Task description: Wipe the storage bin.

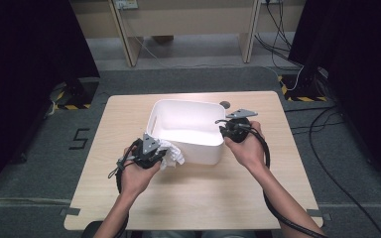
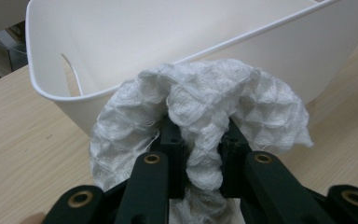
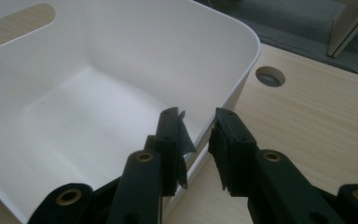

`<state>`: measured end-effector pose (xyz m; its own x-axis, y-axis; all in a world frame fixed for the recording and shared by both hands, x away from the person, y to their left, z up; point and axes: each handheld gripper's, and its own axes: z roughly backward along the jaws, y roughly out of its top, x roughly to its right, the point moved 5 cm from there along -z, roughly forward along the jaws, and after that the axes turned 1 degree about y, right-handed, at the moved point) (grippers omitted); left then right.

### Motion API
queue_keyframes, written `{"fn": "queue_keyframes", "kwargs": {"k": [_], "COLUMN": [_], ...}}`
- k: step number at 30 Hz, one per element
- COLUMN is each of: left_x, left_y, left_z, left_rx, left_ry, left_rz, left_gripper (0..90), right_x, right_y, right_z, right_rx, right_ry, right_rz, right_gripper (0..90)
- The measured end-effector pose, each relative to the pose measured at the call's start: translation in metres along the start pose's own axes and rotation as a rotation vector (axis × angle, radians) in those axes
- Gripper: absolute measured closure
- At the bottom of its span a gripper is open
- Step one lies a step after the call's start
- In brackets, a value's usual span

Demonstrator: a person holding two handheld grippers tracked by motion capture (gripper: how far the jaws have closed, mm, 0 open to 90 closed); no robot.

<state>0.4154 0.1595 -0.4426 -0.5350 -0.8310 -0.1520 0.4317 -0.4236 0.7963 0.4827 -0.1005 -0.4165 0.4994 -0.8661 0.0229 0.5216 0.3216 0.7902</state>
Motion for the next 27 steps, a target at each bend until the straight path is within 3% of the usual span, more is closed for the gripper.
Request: {"fn": "queue_keyframes", "kwargs": {"k": [27], "left_x": [0.010], "left_y": [-0.008], "left_z": [-0.015], "left_rx": [-0.018], "left_ry": [-0.014], "left_rz": [-0.015], "left_gripper": [76.4], "right_x": [-0.002], "right_y": [0.001], "right_z": [0.000], "right_rx": [0.005], "right_ry": [0.004], "right_rz": [0.001], "right_gripper": [72.6]}}
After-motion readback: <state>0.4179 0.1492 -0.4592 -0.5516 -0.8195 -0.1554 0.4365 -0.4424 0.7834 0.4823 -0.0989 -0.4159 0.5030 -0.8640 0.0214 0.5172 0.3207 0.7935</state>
